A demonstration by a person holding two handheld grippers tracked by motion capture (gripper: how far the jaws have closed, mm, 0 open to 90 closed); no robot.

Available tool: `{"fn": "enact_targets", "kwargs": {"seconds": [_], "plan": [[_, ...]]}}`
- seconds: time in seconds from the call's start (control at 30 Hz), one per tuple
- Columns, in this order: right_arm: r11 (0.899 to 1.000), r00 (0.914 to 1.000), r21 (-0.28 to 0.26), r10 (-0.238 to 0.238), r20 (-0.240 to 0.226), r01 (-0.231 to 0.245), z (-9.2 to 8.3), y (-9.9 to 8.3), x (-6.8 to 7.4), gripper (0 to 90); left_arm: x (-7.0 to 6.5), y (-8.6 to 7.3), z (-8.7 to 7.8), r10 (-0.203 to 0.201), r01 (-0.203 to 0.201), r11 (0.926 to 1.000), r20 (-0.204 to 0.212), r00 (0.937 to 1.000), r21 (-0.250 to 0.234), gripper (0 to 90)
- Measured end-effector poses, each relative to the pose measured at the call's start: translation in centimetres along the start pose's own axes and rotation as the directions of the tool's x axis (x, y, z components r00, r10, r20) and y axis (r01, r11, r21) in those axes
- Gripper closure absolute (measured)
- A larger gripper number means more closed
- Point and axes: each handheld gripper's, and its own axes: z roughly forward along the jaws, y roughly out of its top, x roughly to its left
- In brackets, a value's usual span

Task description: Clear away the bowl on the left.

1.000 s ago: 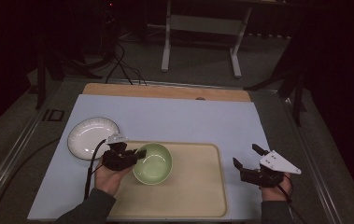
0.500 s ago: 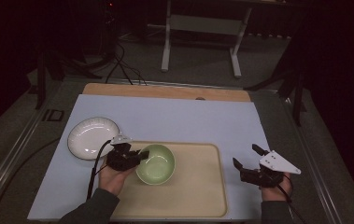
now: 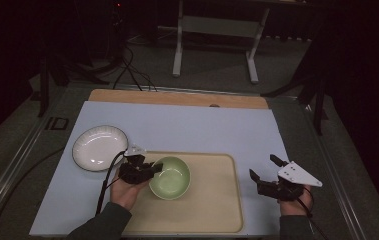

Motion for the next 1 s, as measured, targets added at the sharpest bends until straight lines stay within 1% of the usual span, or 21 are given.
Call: {"fn": "enact_targets", "kwargs": {"seconds": [0.13, 0.57, 0.87, 0.93, 1.0], "plan": [[1.0, 1.0, 0.0, 0.001, 0.001, -0.001, 0.0, 0.0, 0.0, 14.6, -0.2, -0.1, 0.4, 0.003, -0.003, 1.0, -0.007, 1.0, 0.007, 82.4], [1.0, 1.0, 0.0, 0.0, 0.001, 0.0, 0.0, 0.0, 0.0, 14.5, -0.5, -0.4, 1.3, 0.009, -0.009, 0.9993, -0.012, 0.9999, 0.037, 82.3], [1.0, 1.0, 0.001, 0.001, 0.002, -0.001, 0.0, 0.0, 0.0, 14.6, -0.6, -0.7, 2.2, 0.013, -0.012, 0.9974, -0.014, 0.9998, 0.071, 81.6], [1.0, 1.0, 0.001, 0.001, 0.002, -0.001, 0.0, 0.0, 0.0, 14.6, -0.5, -0.7, 2.3, -0.004, 0.005, 0.9975, -0.004, 1.0, 0.071, 81.6], [1.0, 1.0, 0.001, 0.001, 0.002, -0.001, 0.0, 0.0, 0.0, 14.5, -0.3, -0.8, 2.5, -0.011, 0.012, 0.9972, -0.007, 0.9999, 0.075, 81.6]]}}
